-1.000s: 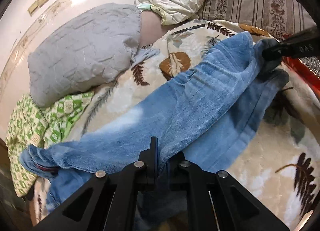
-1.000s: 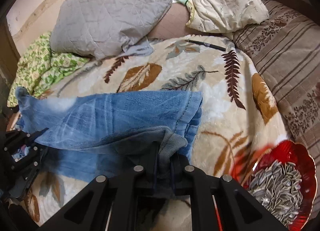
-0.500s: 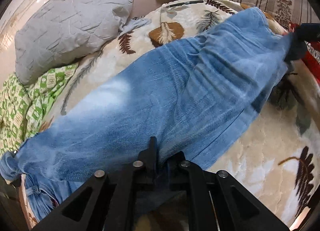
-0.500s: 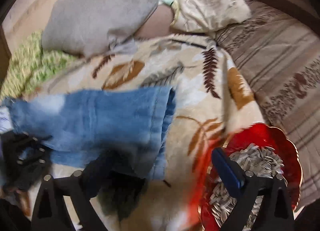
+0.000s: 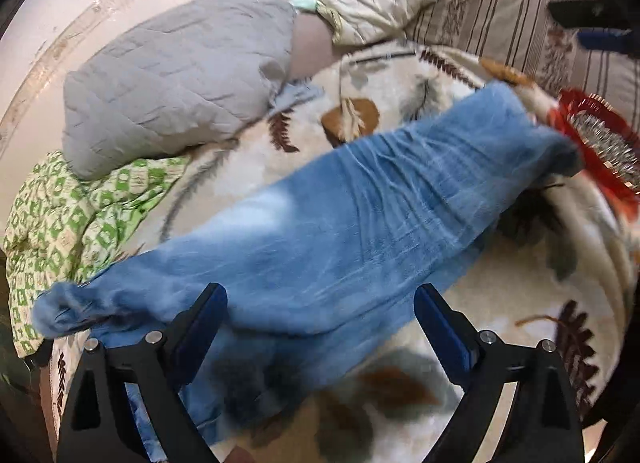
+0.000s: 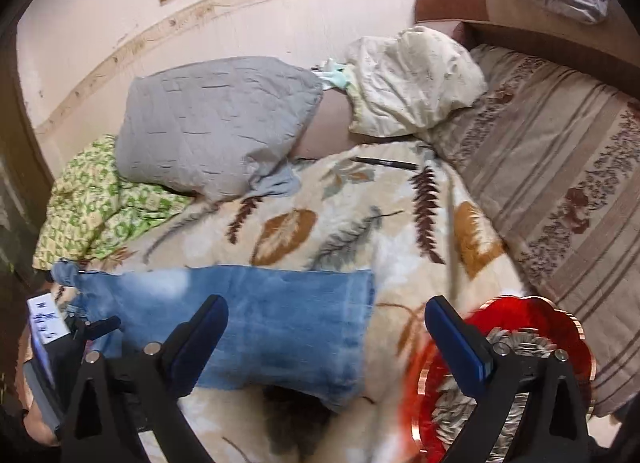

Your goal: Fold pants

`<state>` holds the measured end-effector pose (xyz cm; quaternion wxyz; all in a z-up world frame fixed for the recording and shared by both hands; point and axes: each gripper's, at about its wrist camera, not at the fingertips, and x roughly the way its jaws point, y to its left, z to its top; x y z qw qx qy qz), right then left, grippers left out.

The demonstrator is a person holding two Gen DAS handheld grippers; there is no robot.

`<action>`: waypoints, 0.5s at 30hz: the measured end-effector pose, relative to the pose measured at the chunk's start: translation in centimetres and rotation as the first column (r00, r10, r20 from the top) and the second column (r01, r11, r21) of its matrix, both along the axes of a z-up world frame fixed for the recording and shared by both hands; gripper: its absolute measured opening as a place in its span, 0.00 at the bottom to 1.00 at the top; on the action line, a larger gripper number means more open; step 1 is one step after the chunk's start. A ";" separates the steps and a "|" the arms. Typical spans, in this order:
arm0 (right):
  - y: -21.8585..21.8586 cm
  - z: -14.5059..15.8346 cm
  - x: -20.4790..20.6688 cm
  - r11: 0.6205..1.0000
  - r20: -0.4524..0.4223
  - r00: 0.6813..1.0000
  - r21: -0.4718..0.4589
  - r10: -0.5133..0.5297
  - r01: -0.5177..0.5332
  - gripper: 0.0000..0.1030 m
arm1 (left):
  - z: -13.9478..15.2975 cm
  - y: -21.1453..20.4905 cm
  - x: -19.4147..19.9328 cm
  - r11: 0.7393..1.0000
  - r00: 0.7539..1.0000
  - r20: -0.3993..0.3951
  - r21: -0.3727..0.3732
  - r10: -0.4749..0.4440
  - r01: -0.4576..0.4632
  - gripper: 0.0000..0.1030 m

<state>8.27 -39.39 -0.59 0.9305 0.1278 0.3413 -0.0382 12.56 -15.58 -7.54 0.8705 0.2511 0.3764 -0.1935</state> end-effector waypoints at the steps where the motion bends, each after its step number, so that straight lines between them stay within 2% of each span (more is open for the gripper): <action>1: 0.6 0.0 0.3 1.000 0.009 1.000 0.002 0.017 -0.017 0.97 | 0.5 0.8 -0.1 1.000 1.000 -0.004 -0.013 0.005 -0.005 0.92; 5: 3.2 -0.4 1.8 0.996 0.036 0.996 0.023 0.083 -0.084 0.97 | 2.6 5.7 -0.3 0.995 0.996 -0.050 -0.060 0.073 -0.076 0.92; 8: 5.4 -0.7 2.8 0.992 0.080 0.990 0.039 0.118 -0.121 0.97 | 4.0 10.5 0.6 0.977 0.981 -0.105 -0.122 0.165 -0.177 0.92; 13: 8.7 -1.0 4.6 0.988 0.182 0.973 0.039 0.142 -0.151 0.97 | 5.4 17.2 4.4 0.904 0.914 -0.197 -0.178 0.355 -0.389 0.92; 15: 9.8 -1.2 5.1 0.986 0.208 0.966 0.021 0.156 -0.164 0.97 | 5.4 18.8 6.0 0.858 0.874 -0.236 -0.206 0.424 -0.471 0.92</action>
